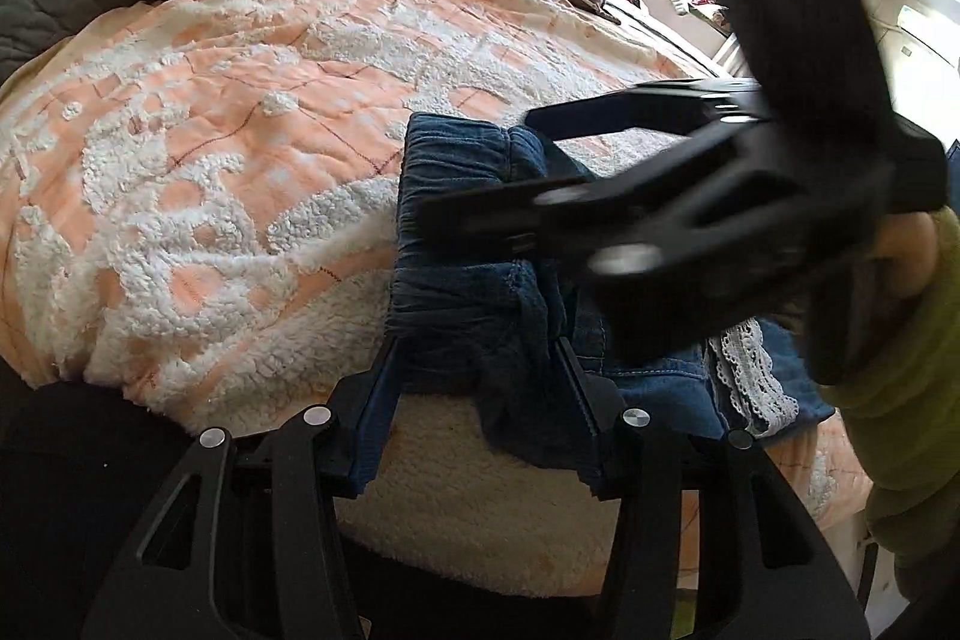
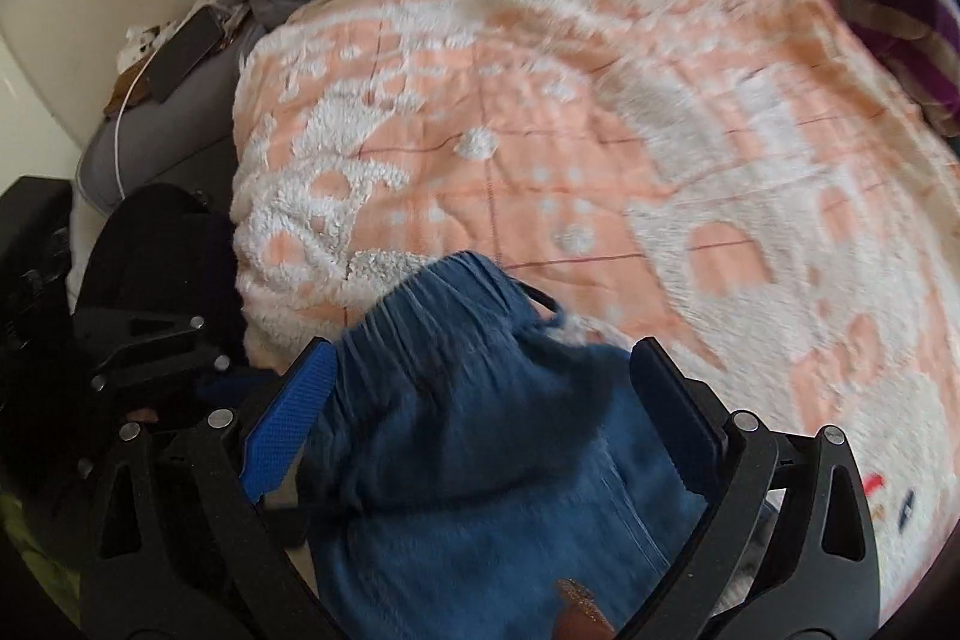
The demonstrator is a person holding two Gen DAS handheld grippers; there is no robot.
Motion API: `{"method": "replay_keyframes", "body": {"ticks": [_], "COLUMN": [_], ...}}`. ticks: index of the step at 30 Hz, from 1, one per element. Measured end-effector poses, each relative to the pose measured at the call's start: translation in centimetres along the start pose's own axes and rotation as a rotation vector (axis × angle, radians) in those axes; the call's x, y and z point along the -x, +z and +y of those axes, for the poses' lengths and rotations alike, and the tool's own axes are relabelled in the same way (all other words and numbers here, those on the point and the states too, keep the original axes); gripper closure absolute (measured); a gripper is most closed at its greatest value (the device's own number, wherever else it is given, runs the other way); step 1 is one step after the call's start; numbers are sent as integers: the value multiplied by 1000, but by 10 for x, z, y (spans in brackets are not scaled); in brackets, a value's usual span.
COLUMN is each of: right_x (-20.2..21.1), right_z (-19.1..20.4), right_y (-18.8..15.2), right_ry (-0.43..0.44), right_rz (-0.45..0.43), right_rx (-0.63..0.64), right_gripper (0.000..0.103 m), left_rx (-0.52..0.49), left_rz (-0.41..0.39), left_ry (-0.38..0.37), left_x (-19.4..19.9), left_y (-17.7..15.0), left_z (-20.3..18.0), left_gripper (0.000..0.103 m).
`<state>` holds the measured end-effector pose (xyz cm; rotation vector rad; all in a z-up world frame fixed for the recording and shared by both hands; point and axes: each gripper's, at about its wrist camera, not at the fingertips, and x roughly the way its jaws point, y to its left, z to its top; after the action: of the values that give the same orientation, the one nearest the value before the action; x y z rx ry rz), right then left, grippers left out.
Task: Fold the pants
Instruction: 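Grasp the elastic waistband end with both tools and lift it, then fold the waistband end over the shorts and open both tools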
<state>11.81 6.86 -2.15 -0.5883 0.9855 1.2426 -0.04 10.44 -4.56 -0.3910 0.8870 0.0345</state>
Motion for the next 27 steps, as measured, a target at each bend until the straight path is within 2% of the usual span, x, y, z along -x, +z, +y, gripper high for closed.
{"method": "replay_keyframes", "body": {"ticks": [1,3,5,8,12,15,18,23,25,27], "right_x": [-7,-19,-28,-15,23,54,84,116,126,133], "right_z": [-1,-3,-5,-14,-30,-42,-53,-72,-80,-84], "right_y": [2,4,3,1,-10,-23,-39,-68,-81,-91], "right_ry": [23,62,96,133,198,226,235,223,225,221], "right_rz": [12,35,46,4,-94,-171,-241,-309,-335,-355], "right_rx": [-4,-9,-17,-50,-98,-134,-151,-193,-216,-227], "right_gripper": [12,35,51,68,72,72,72,72,72,72], "left_rx": [1,8,15,27,19,9,19,52,41,-3], "left_rz": [1,2,-2,-25,-63,-63,-29,29,36,37], "left_ry": [-3,-14,-26,-31,-53,-108,-202,-340,-372,-372], "left_x": [0,1,2,10,20,19,8,-16,-18,-19], "left_y": [0,0,1,3,6,6,6,14,18,23], "left_z": [1,3,5,8,2,-10,-25,-53,-67,-86], "left_gripper": [54,54,52,36,23,18,18,18,21,22]}}
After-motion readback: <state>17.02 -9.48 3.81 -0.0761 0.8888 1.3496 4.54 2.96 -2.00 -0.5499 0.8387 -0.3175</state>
